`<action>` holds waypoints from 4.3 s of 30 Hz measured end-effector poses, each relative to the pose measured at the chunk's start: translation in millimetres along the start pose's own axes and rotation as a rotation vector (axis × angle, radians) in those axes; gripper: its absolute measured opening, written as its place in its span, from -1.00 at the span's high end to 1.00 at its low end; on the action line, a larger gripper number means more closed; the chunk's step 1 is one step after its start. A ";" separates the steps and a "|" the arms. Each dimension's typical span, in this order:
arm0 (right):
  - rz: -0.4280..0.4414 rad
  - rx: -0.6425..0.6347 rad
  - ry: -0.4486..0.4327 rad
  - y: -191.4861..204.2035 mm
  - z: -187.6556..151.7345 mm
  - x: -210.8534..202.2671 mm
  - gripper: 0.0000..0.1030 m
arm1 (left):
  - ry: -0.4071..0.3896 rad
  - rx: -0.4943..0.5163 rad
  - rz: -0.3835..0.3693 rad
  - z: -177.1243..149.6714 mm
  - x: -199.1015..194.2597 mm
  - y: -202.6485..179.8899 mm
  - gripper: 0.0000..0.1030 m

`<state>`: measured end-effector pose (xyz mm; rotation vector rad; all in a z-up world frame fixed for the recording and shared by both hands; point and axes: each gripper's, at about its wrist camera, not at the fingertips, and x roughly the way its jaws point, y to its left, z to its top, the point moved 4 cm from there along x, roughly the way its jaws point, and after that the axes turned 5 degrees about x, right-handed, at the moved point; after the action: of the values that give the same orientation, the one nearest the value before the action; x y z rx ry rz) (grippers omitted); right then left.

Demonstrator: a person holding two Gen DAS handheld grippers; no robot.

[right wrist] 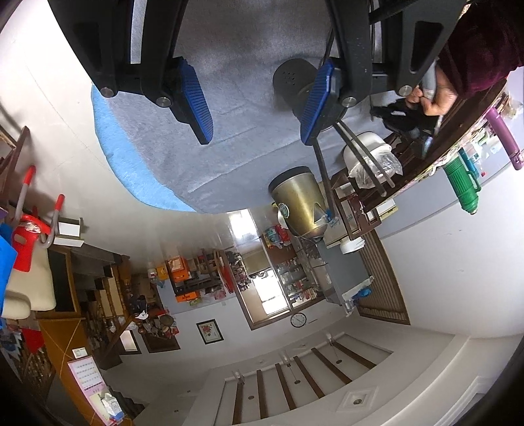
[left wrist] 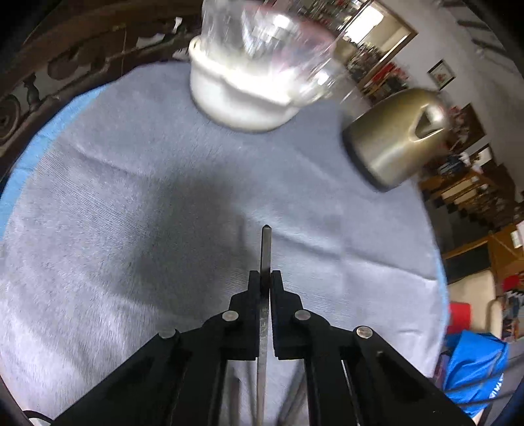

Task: Organize utensils
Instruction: 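Lower the left tool's chopstick into the grey cup and open it, then move both open tools back over the remaining chopsticks, then close the right tool on a chopstick while the left tool grasps another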

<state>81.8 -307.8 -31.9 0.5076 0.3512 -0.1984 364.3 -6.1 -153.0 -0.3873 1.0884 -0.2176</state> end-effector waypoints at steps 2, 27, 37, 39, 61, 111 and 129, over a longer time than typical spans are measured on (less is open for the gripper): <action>0.001 -0.003 -0.001 2.7 -2.9 -1.4 -0.15 | -0.042 0.017 -0.025 -4.3 -24.3 -4.7 0.89; 0.020 0.016 -0.004 -4.3 -15.9 -24.1 -0.15 | -0.531 0.326 -0.248 -47.6 -233.2 -130.8 0.90; 0.034 0.041 0.016 -14.3 -19.1 -19.6 -0.15 | -0.527 0.382 -0.262 -53.9 -235.6 -166.5 0.90; 0.037 0.043 0.024 -15.1 -21.4 -17.8 -0.15 | -0.531 0.390 -0.259 -53.9 -233.9 -171.7 0.90; 0.044 0.038 0.053 -9.7 -25.9 -10.6 -0.16 | -0.448 0.485 -0.192 -83.1 -202.1 -162.4 0.72; 0.114 -0.066 0.553 76.5 -173.8 61.1 0.25 | -0.010 0.352 -0.052 -224.8 -114.7 30.0 0.07; 0.080 -0.131 0.609 81.9 -193.5 75.3 0.49 | 0.095 0.365 0.001 -199.3 -65.4 8.9 0.04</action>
<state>119.5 -147.1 -182.2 0.4433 0.9296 0.0638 156.9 -14.1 -184.1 -0.0501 1.1157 -0.4296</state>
